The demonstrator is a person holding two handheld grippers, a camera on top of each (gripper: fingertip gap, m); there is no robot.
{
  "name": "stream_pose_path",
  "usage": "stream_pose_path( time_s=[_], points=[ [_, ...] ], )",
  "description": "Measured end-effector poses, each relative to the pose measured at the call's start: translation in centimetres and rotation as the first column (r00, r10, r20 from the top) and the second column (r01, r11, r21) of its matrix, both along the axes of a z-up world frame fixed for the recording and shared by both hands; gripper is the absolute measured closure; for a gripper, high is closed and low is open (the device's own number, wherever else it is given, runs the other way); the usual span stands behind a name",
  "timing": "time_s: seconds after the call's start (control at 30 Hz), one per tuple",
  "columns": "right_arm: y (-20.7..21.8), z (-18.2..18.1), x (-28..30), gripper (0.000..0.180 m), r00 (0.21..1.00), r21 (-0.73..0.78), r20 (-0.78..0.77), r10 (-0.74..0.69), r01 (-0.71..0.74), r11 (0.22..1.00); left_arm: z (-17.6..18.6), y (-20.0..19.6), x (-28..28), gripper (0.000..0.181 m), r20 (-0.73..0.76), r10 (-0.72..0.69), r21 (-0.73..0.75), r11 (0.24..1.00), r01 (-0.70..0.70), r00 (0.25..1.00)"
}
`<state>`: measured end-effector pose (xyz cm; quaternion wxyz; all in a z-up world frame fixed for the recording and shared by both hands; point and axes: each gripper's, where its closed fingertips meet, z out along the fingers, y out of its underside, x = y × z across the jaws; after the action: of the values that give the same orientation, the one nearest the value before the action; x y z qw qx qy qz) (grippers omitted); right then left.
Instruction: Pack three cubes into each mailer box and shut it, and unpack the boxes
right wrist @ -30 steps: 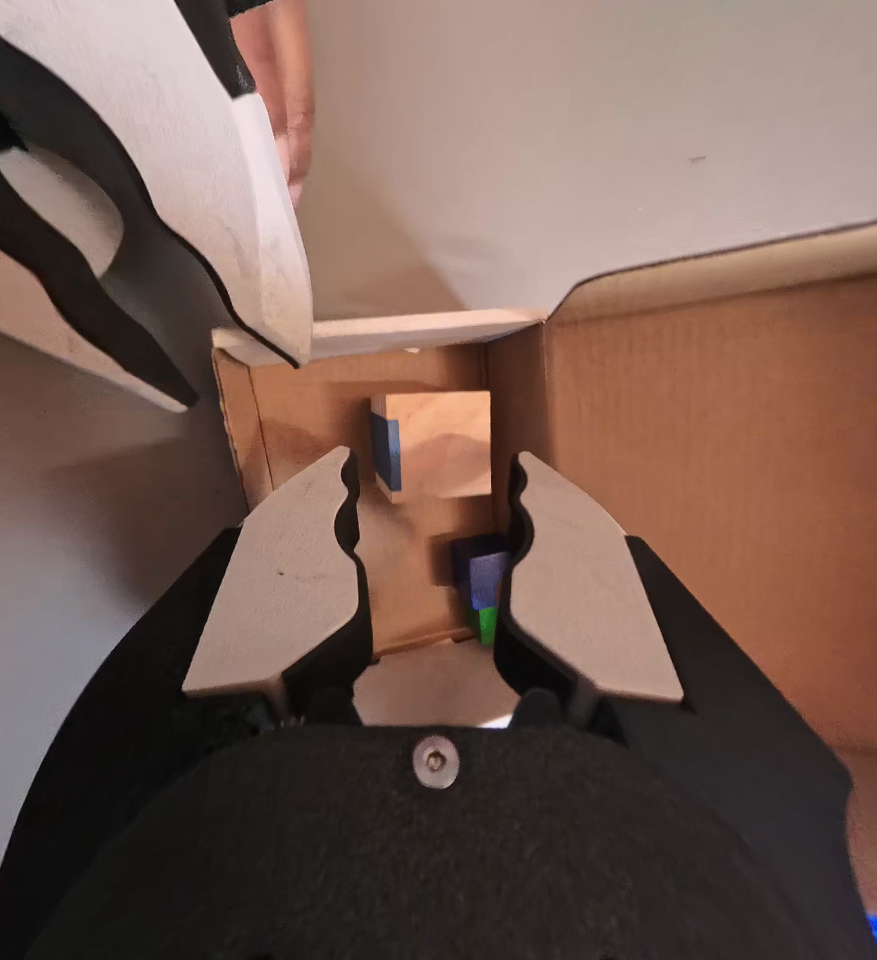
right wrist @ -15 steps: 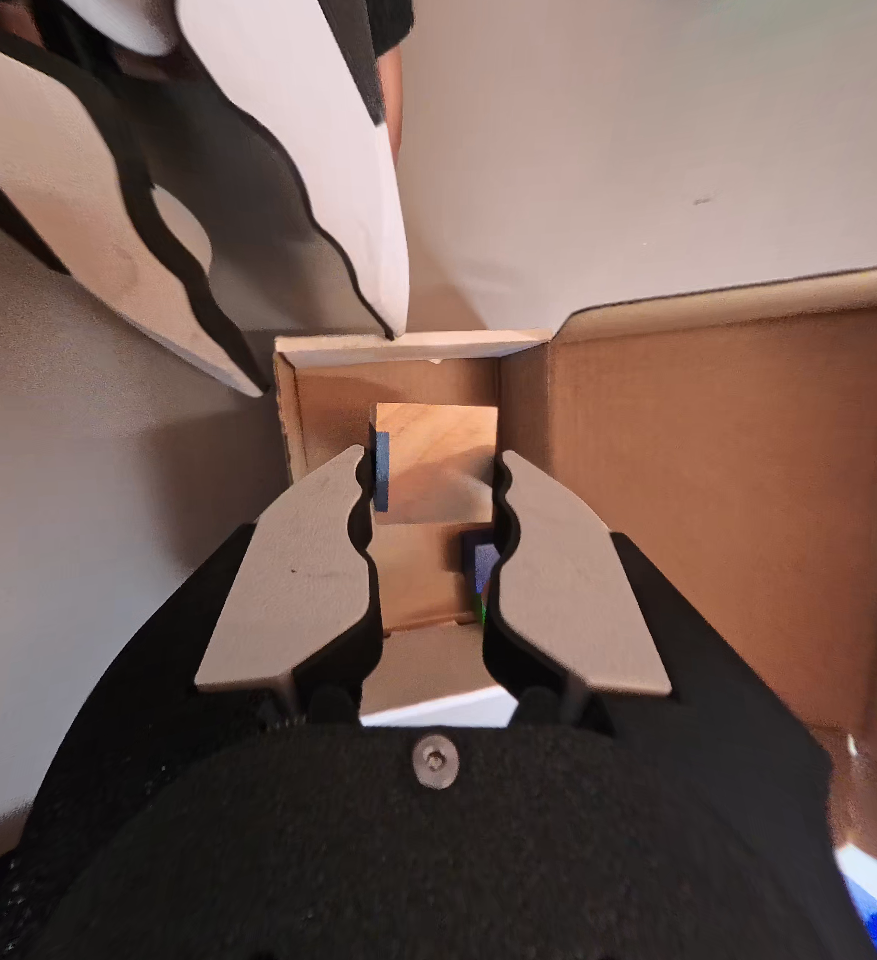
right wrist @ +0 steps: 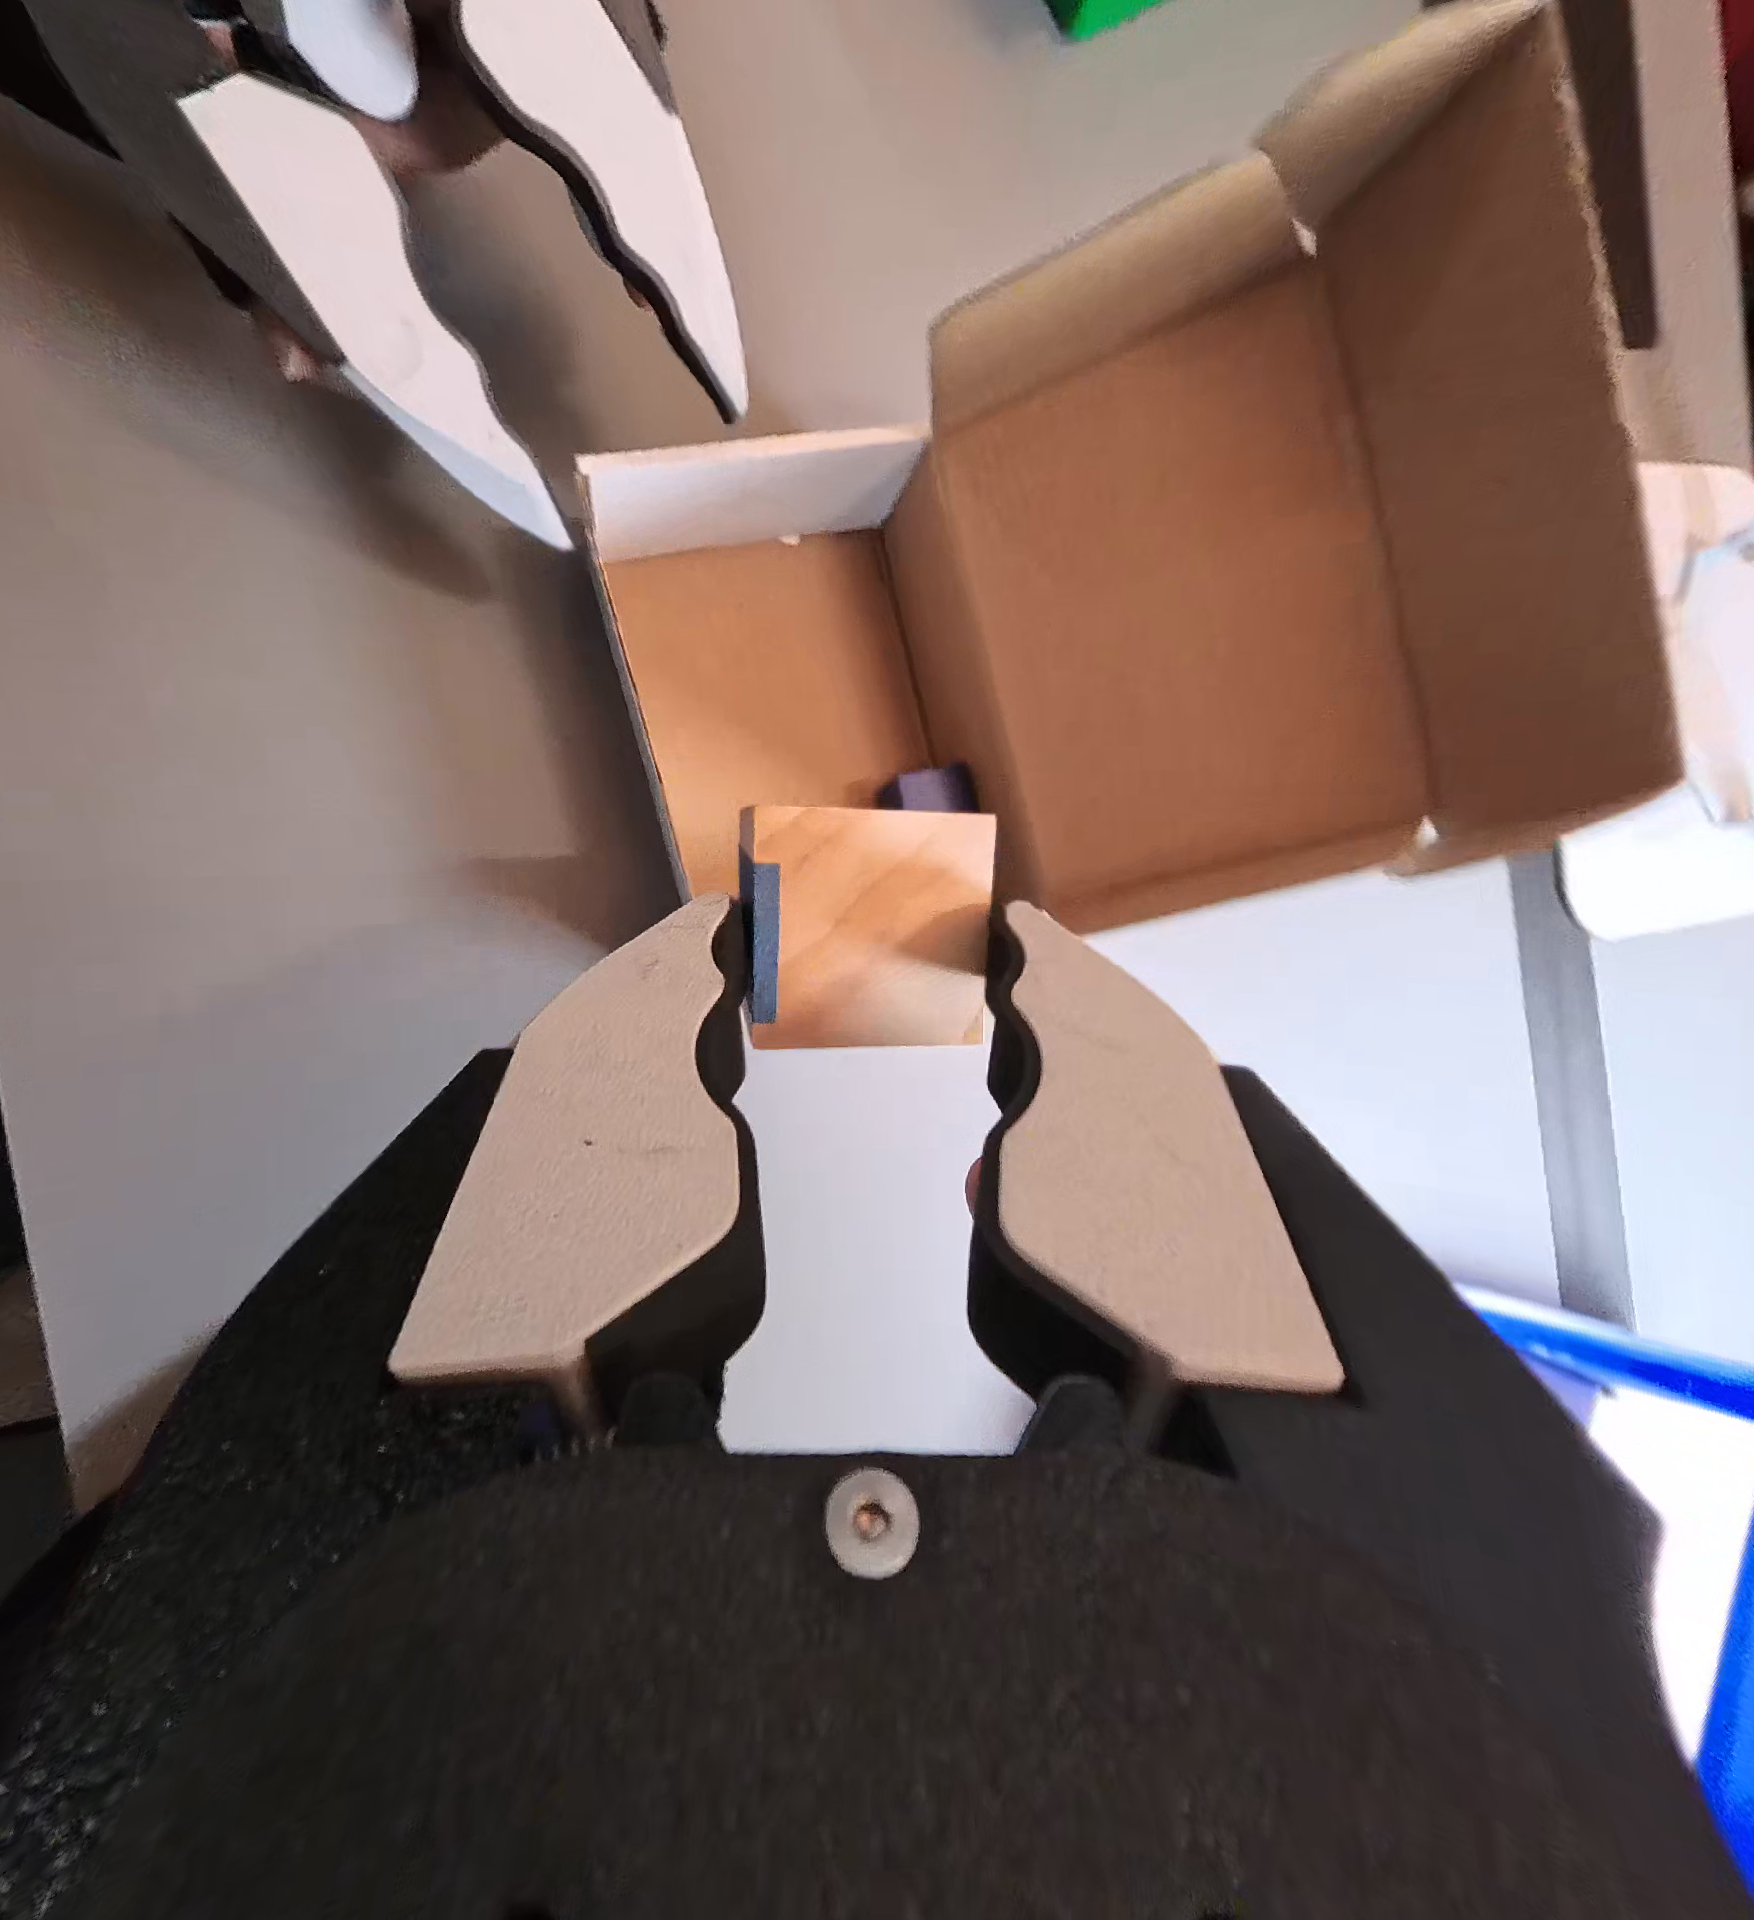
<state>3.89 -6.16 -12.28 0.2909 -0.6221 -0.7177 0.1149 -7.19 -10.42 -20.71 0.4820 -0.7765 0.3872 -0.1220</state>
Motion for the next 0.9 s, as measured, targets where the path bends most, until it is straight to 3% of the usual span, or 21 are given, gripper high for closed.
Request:
stream_pose_path(
  time_s=[0.27, 0.53, 0.9],
  points=[
    [7.2, 0.9, 9.0, 0.136, 0.976, 0.091, 0.046, -0.214, 0.209, 0.974, 0.6, 0.4, -0.5, 0.126, 0.024, 0.038, 0.012, 0.999, -0.038, 0.999],
    [17.2, -2.6, 18.3, 0.135, 0.874, 0.111, 0.148, -0.462, 0.45, 0.886, 0.7, 0.3, -0.5, 0.125, 0.035, 0.047, 0.017, 0.999, -0.048, 0.998],
    [23.1, -9.0, 16.2, 0.135, 0.868, -0.066, 0.169, -0.467, 0.483, 0.873, 0.3, 0.7, -1.2, 0.127, 0.047, 0.064, -0.004, 0.998, -0.064, 0.997]
  ],
)
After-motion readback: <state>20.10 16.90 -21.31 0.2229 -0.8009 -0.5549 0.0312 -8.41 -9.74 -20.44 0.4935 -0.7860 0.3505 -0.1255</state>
